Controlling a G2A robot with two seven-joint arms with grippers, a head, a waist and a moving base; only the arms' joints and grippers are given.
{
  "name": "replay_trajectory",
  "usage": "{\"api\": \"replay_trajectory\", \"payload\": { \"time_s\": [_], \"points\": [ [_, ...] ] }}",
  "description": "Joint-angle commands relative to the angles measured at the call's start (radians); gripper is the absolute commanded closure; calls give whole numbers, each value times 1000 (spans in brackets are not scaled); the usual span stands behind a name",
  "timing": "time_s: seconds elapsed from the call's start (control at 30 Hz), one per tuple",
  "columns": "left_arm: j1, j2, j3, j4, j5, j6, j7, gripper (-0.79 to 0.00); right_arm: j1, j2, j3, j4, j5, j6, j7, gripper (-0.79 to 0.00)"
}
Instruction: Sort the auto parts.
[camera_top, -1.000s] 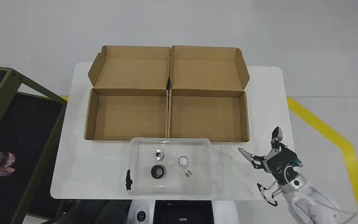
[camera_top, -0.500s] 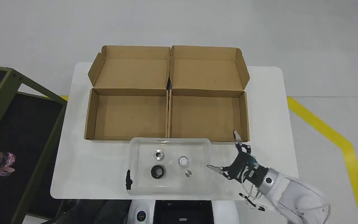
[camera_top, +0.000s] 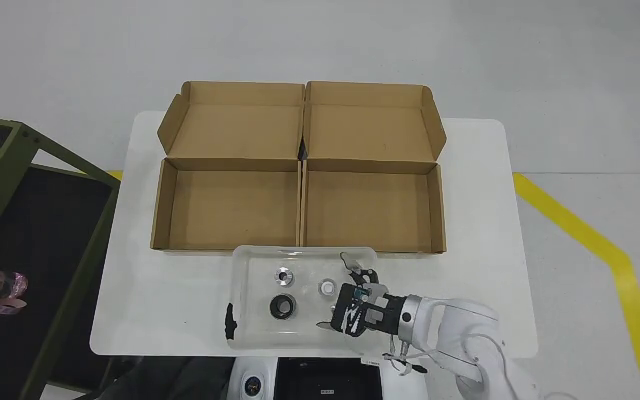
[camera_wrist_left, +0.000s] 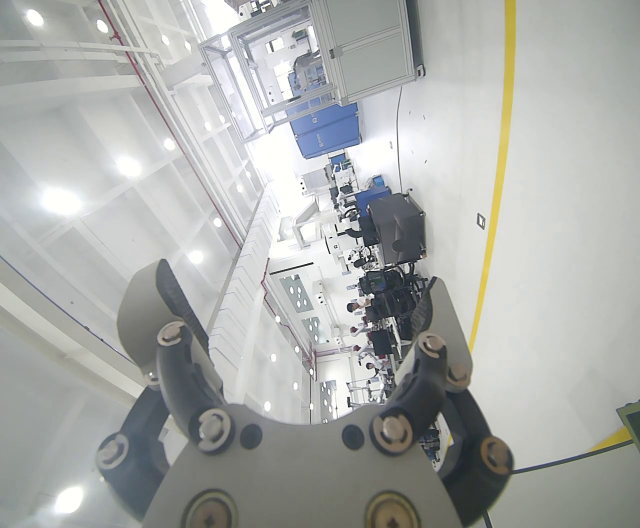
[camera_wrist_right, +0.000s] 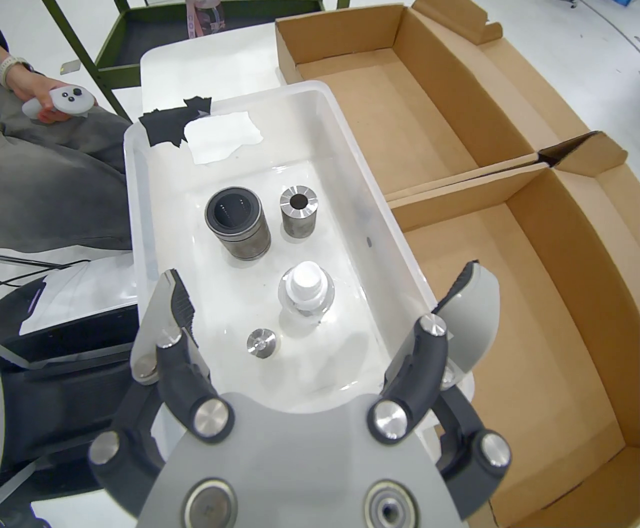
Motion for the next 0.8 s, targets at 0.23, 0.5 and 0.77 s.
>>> {"api": "replay_trajectory", "payload": {
  "time_s": [0.23, 0.5, 0.77],
  "points": [
    [0, 0, 0, 0, 0, 0, 0, -785, 79, -1, -68, 25, 29, 37, 131, -785],
    [0, 0, 0, 0, 0, 0, 0, -785, 133, -2, -115, 68, 74, 64, 218, -736],
    [0, 0, 0, 0, 0, 0, 0, -785, 163, 3, -133, 98, 99, 81, 263, -453]
  ]
}}
